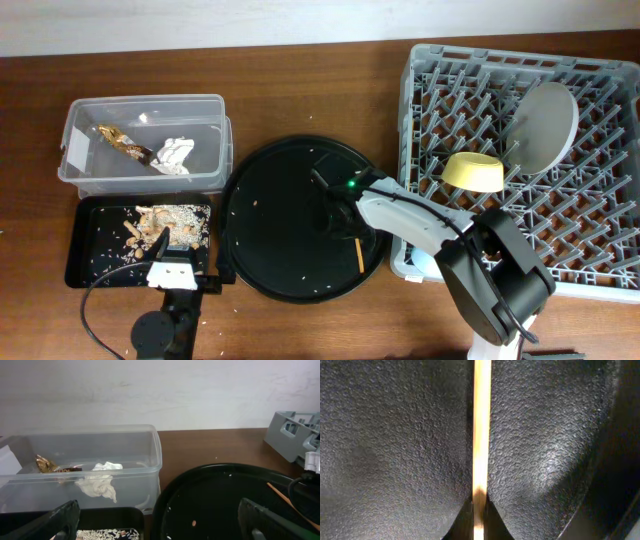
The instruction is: Sort waste into correct bins and load items into the dishwasher rack
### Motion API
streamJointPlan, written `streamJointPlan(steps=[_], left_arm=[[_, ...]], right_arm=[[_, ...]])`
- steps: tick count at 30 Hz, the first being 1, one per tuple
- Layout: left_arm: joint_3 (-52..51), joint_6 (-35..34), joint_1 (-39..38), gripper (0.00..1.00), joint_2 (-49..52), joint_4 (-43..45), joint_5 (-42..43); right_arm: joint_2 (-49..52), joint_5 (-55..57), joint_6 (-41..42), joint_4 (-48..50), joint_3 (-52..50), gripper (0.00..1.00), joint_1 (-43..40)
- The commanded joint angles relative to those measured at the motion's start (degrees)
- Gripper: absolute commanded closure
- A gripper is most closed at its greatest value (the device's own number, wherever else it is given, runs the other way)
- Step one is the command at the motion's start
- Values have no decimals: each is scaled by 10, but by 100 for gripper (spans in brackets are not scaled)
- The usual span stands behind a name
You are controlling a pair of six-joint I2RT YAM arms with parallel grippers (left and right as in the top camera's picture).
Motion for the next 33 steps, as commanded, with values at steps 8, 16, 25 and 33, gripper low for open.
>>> streamJointPlan(steps=[8,16,25,33], left_arm=[[-3,11,2,1,-3,0,4],[-3,11,2,1,-3,0,4],[-3,11,2,1,-2,0,4],[-3,11,2,0,-2,0,4]], right_arm=[[-257,122,-49,-20,48,96,-134],[-159,49,-122,-7,51,58,-217],[-151,5,47,-76,3,96,-77],[-143,24,56,-190,-28,96,-124]])
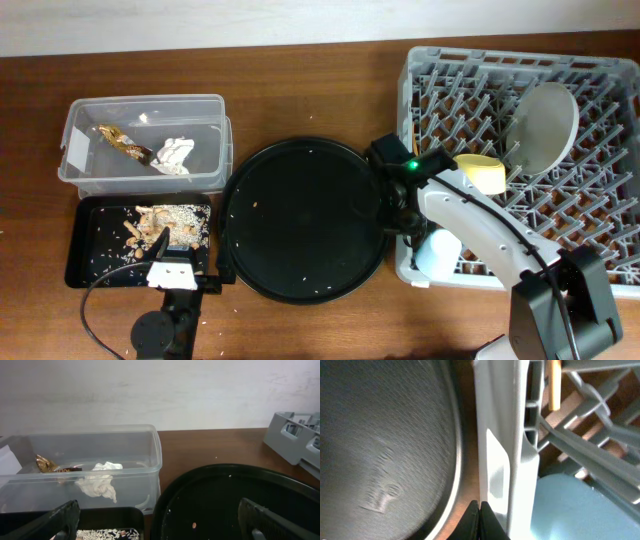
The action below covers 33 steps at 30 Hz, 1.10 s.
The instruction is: Sort waste into correct bins and load items into the dishwasher rack
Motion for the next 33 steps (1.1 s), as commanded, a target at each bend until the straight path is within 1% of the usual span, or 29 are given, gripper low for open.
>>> streamJointPlan(steps=[1,3,4,5,6,8,9,10,11,12,14,15,16,20,22,23,24,25,27,29,31,33], left_arm=[[-3,11,2,1,-2,0,4],[-3,11,2,0,-2,0,4],[-3,11,2,1,-2,0,4],[-3,11,2,1,-2,0,4],[-3,11,2,0,-2,0,4],[-3,11,2,1,-2,0,4],[-3,11,2,1,-2,0,4],[-3,11,2,1,-2,0,4],[-3,11,2,0,-2,0,4],[-3,11,2,1,-2,0,4],[-3,11,2,1,-2,0,4],[-3,11,2,1,-2,0,4],[-3,11,2,1,-2,0,4],[-3,11,2,0,-2,0,4],[-3,11,2,0,-2,0,4],[-3,11,2,1,-2,0,4],[-3,11,2,1,-2,0,4],[-3,11,2,1,-2,0,4],[-3,11,2,1,-2,0,4],[-3,11,2,1,-2,0,4],[-3,11,2,1,-2,0,4],[-3,11,2,1,-2,0,4]], right_arm=[[-1,43,12,-35,-9,96,-9],[-3,43,10,-45,-9,96,-8],[-13,42,-22,-40,-5,96,-8],[-33,22,-66,-41,8,92,-5],[-78,-16,-119,-41,34,87,4],[-148,-18,-143,-40,64,81,25],[-217,-17,-176,-33,90,73,53],[-257,-17,-193,-29,103,69,72],[-305,-17,-197,-28,116,47,94],[-366,-19,-197,-23,120,2,115],[-407,-19,-197,-24,120,2,121],[-449,-19,-197,-42,120,2,121],[-470,-9,-202,-57,120,2,121],[-550,120,-203,-114,120,2,119],[-583,153,-239,-96,115,2,111],[-608,148,-270,-60,100,2,89],[-650,133,-302,10,60,2,44],[-678,117,-314,54,23,2,15],[-766,78,-317,147,-110,1,-60],[-835,32,-317,224,-236,2,-103],[-903,-21,-317,336,-373,2,-141],[-950,-47,-317,414,-477,2,-162]])
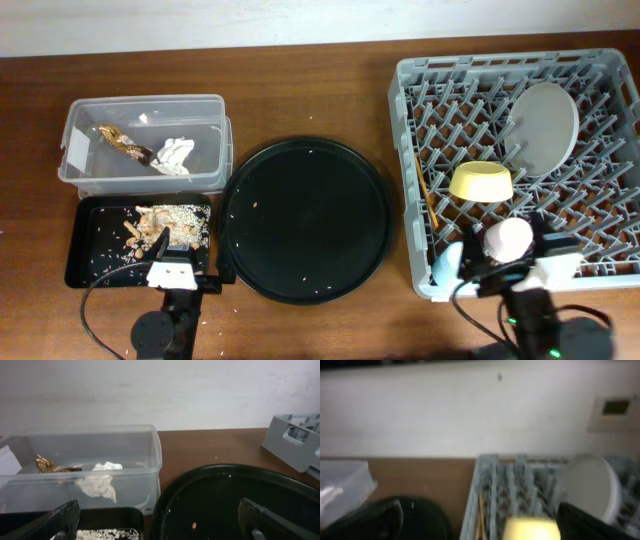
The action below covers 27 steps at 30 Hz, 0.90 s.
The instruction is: Sort waste into correct bins and load items into the dishwasher rack
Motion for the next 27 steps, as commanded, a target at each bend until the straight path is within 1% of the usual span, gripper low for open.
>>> streamJointPlan(steps=[1,2,3,4,5,9,11,13,27], left_arm=[[-3,11,2,1,-2,-1,4],[-3,11,2,0,-2,-1,4],[-3,11,2,1,-2,-1,4],[-3,11,2,1,-2,-1,4],[-3,11,2,0,-2,-1,4],[-3,11,2,1,-2,-1,4],[-3,11,2,1,-2,-1,4],[-3,11,2,1,-2,-1,4],[-3,11,2,1,-2,-1,4]], right_arm=[[-68,-68,-6,100,-153,2,-34],[-68,-71,-6,158,-208,1,-39],[-68,-73,-6,193,-239,2,-40],[-68,-84,-6,255,-283,2,-40],[-68,-87,-6,293,-308,2,-40],[-68,-87,-6,288,-308,2,-40],[-68,-87,-6,267,-308,2,-40],[-67,-85,-6,221,-308,2,-40],[-65,-85,-6,223,-308,2,-40]])
